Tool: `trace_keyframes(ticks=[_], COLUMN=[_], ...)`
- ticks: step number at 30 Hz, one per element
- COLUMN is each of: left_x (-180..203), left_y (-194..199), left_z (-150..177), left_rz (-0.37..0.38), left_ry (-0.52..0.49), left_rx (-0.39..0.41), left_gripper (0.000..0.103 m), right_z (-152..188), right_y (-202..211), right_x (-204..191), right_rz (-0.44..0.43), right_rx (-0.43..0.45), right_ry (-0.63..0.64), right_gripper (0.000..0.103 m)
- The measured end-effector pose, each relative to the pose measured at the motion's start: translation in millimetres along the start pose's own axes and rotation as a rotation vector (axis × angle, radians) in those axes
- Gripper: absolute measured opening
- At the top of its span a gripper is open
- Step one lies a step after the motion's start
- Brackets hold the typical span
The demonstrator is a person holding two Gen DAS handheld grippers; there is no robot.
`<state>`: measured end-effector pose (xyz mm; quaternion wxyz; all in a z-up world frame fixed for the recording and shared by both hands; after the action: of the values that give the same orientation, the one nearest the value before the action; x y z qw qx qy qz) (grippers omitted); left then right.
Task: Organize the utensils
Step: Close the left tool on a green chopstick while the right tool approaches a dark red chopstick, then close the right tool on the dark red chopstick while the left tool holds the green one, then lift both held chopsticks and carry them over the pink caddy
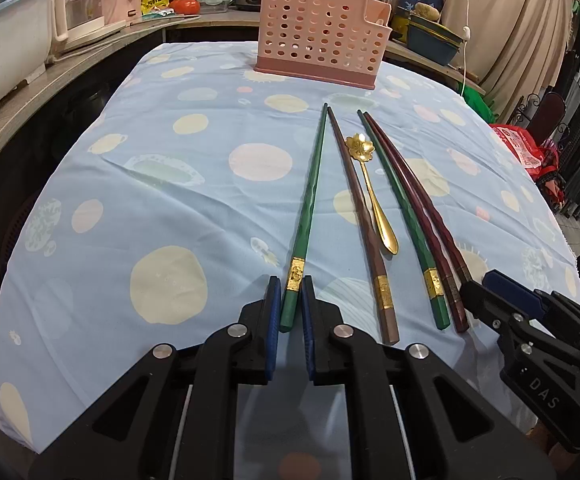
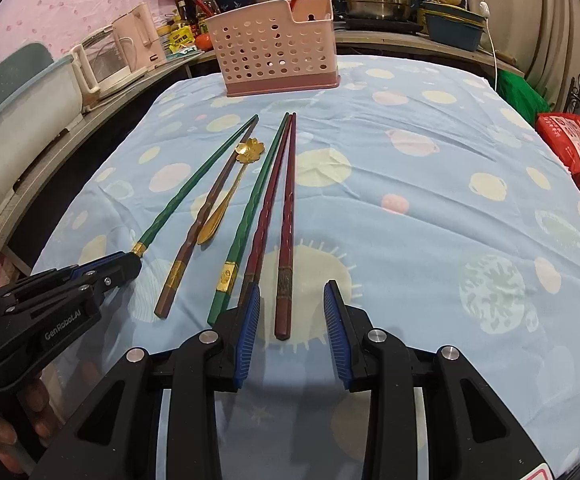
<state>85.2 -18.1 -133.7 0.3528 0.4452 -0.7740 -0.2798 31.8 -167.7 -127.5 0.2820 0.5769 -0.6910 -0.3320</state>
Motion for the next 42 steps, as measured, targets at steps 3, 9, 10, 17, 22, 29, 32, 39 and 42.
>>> trace_keyframes(ticks=[3,9,10,17,22,29,32,39,42], left_x=[0.2,0.3,0.3,3.8,6.2,12.3,15.5,22.8,26.6], left_y=[0.1,0.0,0.2,1.6,7.3,27.1,41.1,76.9,92.0], left_z=[0.4,0.2,0.4,2.3,5.5,4.7,0.9,-19.1,-29.9], left_rz=[0.000,0.001,0.001,0.019,0.040,0.058,0.066,0.092,0.105], left_ry=[-0.001,0.000,0.001,0.006,0.021,0.018,0.017,0.016,0.013], left_rx=[0.000,-0.001,-0.001,-0.009,-0.016,0.008,0.034,0.108,0.140], left_gripper=[0.010,0.010,0.010,0.009,0.008,0.007,0.007,0.007,0.007], right_z=[-2.0,-1.7,-1.6,1.4,1.3,-7.4,-12.6,-32.3,-45.1], right_y=[-2.5,-3.8,-3.4,3.6,20.1,49.8,63.1,95.5,111.5], right_x=[-2.3,-4.6,-4.9,2.9,12.6,20.8,23.9,32.3,37.8], right_rz=[0.000,0.004,0.004,-0.013,-0.026,-0.046,-0.055,-0.085,-0.086], right_rx=[0.002,0.007,0.009,0.007,0.026,0.082,0.111,0.185,0.228], right_ry=[0.007,0.032,0.034,0.010,-0.018,-0.051,-0.063,-0.101,-0.114], right_gripper=[0.027,0.008,0.008,0.007,0.007,0.007,0.007,0.007,0.007])
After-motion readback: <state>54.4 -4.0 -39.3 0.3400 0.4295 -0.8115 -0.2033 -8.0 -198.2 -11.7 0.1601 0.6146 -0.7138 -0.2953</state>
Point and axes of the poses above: each gripper's, at about its wrist camera, not at the fingertips, and y roughly against the way its jaws point, x to its right, z to its underside, the point moved 6 cm from there along -y, roughly the way its jaws point, and after that the axes turned 11 degrees about z, right-handed, at the moved point
